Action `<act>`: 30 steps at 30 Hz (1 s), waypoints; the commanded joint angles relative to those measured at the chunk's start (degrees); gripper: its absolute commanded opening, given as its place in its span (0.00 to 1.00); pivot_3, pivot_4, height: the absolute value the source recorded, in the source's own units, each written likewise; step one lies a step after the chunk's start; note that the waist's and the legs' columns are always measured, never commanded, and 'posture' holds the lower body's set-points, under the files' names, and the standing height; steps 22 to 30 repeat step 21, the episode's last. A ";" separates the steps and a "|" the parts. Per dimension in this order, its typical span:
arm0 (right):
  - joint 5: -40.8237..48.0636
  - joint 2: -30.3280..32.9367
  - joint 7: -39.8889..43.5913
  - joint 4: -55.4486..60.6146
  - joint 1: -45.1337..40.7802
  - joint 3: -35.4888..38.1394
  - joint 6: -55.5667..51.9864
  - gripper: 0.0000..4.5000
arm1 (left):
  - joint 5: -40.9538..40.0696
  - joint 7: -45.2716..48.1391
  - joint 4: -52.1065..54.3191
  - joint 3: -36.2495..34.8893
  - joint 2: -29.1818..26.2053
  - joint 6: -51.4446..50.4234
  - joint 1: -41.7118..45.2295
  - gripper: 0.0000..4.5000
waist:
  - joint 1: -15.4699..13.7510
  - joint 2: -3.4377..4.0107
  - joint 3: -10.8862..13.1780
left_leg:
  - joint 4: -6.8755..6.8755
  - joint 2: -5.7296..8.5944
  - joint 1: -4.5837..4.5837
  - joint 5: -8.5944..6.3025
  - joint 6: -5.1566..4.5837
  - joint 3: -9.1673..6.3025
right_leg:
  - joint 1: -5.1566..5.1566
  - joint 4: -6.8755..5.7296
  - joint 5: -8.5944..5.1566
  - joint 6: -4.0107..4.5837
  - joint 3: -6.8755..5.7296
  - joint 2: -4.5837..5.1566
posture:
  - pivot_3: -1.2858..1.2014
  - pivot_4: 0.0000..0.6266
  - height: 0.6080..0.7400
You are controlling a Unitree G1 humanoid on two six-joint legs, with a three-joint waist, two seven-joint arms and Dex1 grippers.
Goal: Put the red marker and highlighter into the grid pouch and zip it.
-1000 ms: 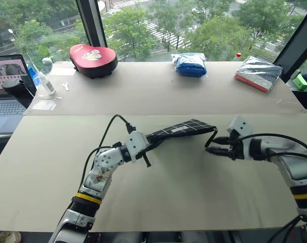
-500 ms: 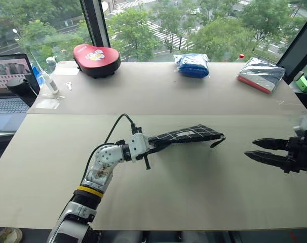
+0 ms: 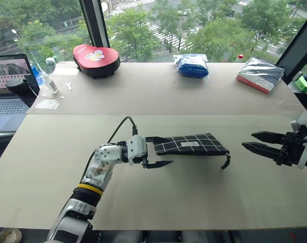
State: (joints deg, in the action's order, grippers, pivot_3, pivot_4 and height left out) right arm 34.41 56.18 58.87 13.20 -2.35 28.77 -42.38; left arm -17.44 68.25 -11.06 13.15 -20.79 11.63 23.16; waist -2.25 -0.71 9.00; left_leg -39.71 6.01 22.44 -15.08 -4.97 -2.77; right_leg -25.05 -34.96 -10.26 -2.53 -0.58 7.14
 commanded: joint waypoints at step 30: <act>-0.65 1.25 -0.07 -6.89 -1.30 3.38 3.18 0.68 | -30.77 -26.63 22.89 -35.47 -16.99 -50.71 -16.55 0.87 | 0.97 0.14 0.11 | 0.05 -0.15 -0.12 -0.26 0.72 0.00 | 0.00 -0.04 -0.02 0.00 0.12 -0.17 | 0.52 0.24 1.00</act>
